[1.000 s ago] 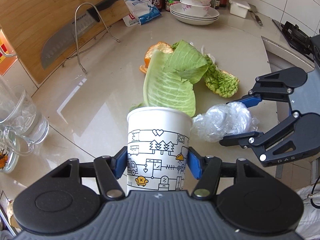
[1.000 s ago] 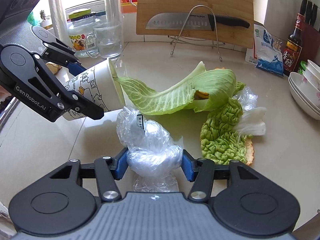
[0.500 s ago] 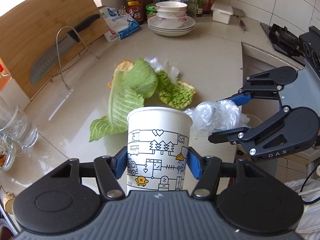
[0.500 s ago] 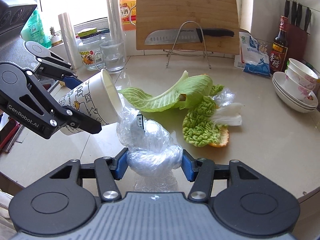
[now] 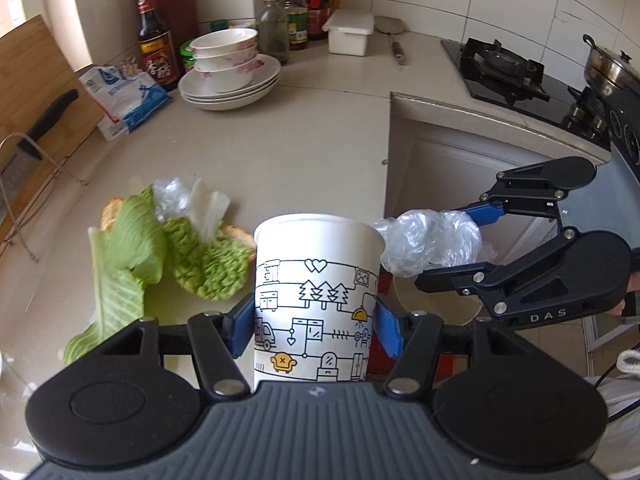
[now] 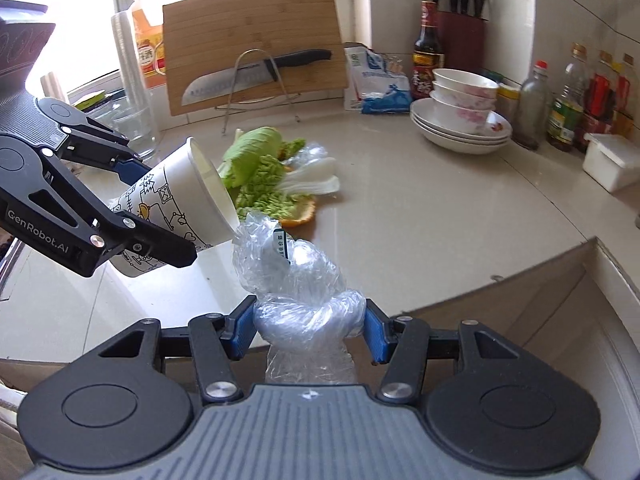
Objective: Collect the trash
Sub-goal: 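Carry the cup and bag over the white bin and open the right tool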
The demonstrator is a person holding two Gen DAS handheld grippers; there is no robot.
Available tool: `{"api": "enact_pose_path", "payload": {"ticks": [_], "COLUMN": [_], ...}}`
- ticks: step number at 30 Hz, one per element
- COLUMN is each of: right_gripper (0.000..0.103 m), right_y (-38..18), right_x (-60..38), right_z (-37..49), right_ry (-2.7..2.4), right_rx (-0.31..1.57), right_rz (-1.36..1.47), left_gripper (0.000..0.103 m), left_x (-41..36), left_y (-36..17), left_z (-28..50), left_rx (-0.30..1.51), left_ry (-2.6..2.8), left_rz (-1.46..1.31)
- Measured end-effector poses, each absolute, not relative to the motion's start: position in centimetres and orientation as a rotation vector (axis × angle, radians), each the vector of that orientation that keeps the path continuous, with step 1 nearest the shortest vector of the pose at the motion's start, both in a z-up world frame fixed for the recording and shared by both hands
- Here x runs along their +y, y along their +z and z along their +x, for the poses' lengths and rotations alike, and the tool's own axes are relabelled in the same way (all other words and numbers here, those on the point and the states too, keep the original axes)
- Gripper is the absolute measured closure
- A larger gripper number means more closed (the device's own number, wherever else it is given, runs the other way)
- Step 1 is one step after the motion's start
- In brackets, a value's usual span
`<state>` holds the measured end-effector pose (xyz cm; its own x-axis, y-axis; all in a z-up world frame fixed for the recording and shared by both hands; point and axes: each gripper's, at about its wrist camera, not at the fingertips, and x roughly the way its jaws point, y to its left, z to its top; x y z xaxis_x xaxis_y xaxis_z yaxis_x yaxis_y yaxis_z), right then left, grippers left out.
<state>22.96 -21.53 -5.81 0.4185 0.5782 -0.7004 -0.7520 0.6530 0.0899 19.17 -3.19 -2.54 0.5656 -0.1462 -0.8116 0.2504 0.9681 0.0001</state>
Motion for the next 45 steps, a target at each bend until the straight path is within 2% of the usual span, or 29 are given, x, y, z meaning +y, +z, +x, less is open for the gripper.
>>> {"api": "enact_pose_path", "payload": {"ticks": [14, 25, 32, 41, 45], "right_gripper": [0.043, 0.043, 0.043, 0.043, 0.037], "right_y": [-9.9, -19.5, -26.3, -32.3, -34.0], "right_x": [-33.0, -39.7, -40.7, -40.7, -40.9], "right_z": [24.7, 28.8, 32.4, 35.3, 35.4], "right_ry": [0.506, 0.33, 0.287, 0.266, 0.237], "right_rx": [0.868, 0.991, 1.07, 1.162, 1.193], "right_rz": [-0.135, -0.093, -0.089, -0.067, -0.063], "left_gripper": [0.043, 0.043, 0.043, 0.043, 0.043], "left_x": [-15.4, -21.6, -24.0, -25.7, -26.5], "left_y": [-6.0, -9.9, -12.1, -15.2, -16.5], "left_z": [25.3, 28.1, 29.3, 31.0, 31.5], "left_rx": [0.972, 1.007, 1.043, 1.096, 1.115], "left_ry": [-0.468, -0.463, -0.449, -0.436, -0.44], "left_rz": [0.185, 0.197, 0.224, 0.223, 0.225]}}
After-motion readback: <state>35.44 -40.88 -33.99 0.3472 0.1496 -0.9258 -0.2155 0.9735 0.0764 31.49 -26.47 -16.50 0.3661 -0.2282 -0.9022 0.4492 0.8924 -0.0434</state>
